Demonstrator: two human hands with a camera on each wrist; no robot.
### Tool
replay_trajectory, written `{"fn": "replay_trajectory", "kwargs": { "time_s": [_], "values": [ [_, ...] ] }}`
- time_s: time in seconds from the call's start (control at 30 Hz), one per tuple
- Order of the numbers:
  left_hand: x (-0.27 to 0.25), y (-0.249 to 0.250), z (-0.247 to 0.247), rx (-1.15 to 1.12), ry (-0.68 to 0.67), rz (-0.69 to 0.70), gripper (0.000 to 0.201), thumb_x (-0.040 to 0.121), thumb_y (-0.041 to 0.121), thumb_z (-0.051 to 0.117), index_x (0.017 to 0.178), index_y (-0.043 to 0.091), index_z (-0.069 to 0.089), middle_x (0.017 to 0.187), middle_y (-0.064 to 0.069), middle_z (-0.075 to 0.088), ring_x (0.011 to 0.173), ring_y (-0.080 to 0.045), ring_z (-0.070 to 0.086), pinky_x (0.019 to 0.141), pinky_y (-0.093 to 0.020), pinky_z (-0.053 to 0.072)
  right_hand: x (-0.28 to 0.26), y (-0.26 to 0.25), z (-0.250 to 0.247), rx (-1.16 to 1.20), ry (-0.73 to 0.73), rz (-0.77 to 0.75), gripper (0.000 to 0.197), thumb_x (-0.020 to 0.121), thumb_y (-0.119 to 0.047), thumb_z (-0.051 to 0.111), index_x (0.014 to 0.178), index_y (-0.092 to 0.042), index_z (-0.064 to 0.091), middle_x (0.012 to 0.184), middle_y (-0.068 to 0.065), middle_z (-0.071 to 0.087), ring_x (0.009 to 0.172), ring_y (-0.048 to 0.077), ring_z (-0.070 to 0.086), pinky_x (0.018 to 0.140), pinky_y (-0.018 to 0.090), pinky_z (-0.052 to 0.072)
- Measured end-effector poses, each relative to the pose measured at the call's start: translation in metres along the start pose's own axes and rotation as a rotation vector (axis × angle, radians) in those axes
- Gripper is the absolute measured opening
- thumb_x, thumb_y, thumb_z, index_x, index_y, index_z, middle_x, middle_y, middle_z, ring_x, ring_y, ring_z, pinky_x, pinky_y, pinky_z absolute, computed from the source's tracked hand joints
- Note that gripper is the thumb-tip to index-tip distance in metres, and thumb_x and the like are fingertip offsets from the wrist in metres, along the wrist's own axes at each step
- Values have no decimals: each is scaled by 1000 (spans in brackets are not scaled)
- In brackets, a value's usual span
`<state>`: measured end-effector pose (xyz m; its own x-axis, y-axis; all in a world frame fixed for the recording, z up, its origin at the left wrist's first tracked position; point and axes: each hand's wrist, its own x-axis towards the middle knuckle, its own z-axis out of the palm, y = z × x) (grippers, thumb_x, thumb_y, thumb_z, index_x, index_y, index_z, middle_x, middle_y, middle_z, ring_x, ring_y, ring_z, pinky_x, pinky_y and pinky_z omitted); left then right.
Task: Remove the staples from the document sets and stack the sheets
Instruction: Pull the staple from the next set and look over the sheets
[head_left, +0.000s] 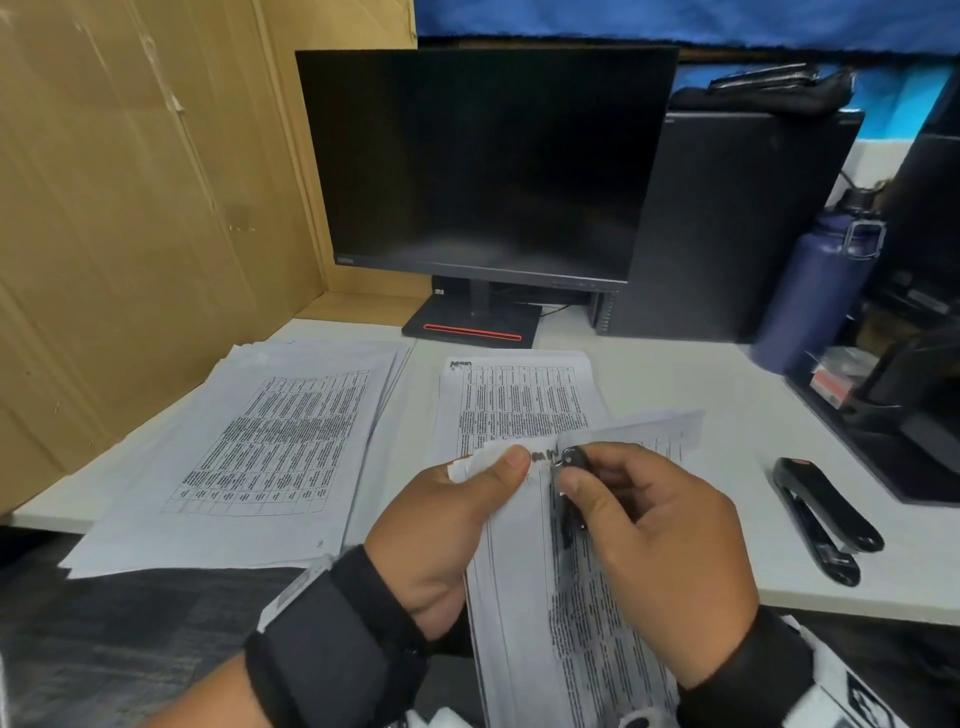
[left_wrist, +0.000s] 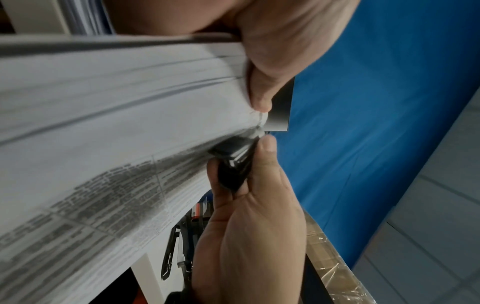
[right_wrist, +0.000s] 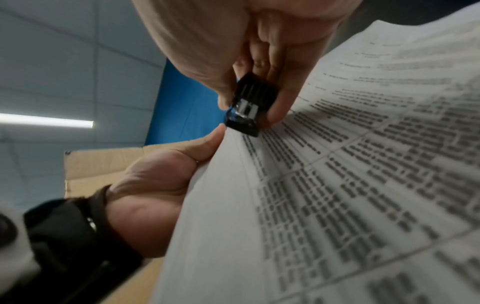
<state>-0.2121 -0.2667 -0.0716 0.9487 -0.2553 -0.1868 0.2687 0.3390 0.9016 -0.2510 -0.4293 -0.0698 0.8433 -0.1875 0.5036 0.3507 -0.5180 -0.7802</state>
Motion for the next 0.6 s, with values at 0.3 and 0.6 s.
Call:
{"fn": "replay_trajectory", "kwargs": {
  "time_s": [0.3, 0.6],
  "values": [
    [5, -2, -5, 20, 42, -52, 35, 90, 26, 72, 109, -3, 76, 108, -25, 77, 98, -38, 76, 95, -48, 58, -2, 11, -3, -421, 50, -255, 24, 80, -30, 81, 101, -27, 71, 88, -12, 64, 81, 11, 60, 70, 24, 46],
    [26, 29, -43, -133, 93, -193, 46, 97, 31, 65, 129, -1, 67, 125, -27, 71, 115, -43, 69, 105, -60, 50, 52, 61, -74, -717, -126, 341, 20, 86, -41, 69, 90, -29, 54, 83, -6, 67, 80, 23, 63, 75, 37, 53]
  ]
}}
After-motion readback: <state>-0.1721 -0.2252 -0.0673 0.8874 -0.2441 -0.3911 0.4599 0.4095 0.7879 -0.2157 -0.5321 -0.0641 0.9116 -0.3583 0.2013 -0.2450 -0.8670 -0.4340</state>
